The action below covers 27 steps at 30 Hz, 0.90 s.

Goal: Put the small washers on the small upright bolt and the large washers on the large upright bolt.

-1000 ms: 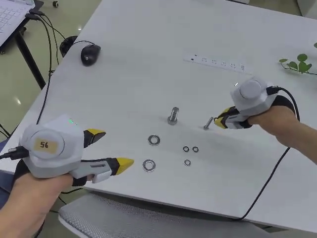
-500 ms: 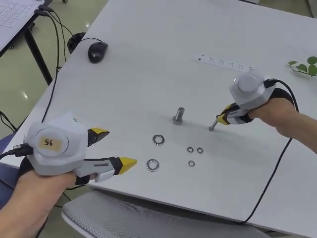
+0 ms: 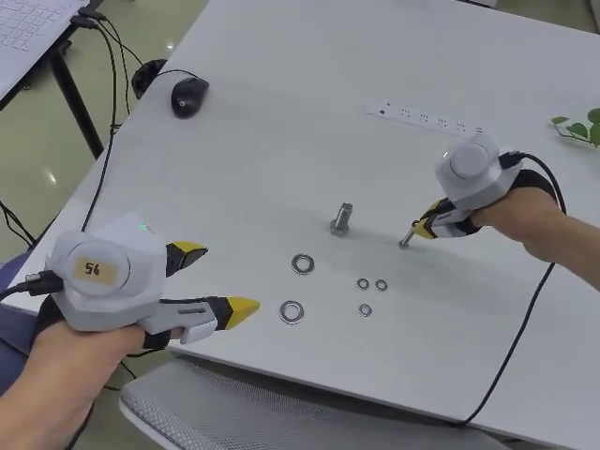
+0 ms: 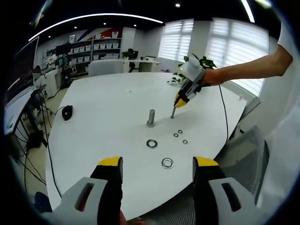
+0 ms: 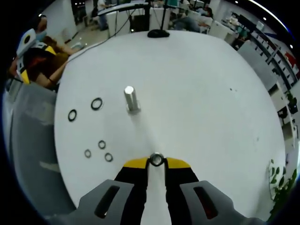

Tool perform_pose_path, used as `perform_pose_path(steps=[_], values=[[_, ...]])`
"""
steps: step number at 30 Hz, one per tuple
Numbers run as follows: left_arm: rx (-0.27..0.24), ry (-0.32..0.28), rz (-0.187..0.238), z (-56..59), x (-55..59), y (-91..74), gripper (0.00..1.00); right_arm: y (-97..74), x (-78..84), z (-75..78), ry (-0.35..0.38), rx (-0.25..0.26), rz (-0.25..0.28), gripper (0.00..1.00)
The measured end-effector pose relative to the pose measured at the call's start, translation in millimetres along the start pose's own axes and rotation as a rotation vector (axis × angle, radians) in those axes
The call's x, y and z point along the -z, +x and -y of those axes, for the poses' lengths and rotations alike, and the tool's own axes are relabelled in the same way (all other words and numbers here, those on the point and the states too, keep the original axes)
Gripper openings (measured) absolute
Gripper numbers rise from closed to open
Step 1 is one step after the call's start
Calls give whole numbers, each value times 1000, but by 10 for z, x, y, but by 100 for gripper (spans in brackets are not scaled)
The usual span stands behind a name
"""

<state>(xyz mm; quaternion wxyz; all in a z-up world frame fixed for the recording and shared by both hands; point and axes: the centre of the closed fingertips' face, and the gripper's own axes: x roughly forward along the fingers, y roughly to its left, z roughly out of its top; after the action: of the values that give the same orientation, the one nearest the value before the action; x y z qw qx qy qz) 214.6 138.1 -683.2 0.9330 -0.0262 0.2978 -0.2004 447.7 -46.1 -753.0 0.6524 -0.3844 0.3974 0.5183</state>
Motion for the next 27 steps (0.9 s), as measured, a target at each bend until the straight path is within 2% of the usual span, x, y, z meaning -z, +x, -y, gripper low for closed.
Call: perform_pose_path(steps=[15,27], values=[[-5,-6,-5,-1,33,-22,59,81,37,9,2,-13,-16,14],[-7,-11,-9,-23,55,-26,59,255,109,-22,6,-28,-39,14]])
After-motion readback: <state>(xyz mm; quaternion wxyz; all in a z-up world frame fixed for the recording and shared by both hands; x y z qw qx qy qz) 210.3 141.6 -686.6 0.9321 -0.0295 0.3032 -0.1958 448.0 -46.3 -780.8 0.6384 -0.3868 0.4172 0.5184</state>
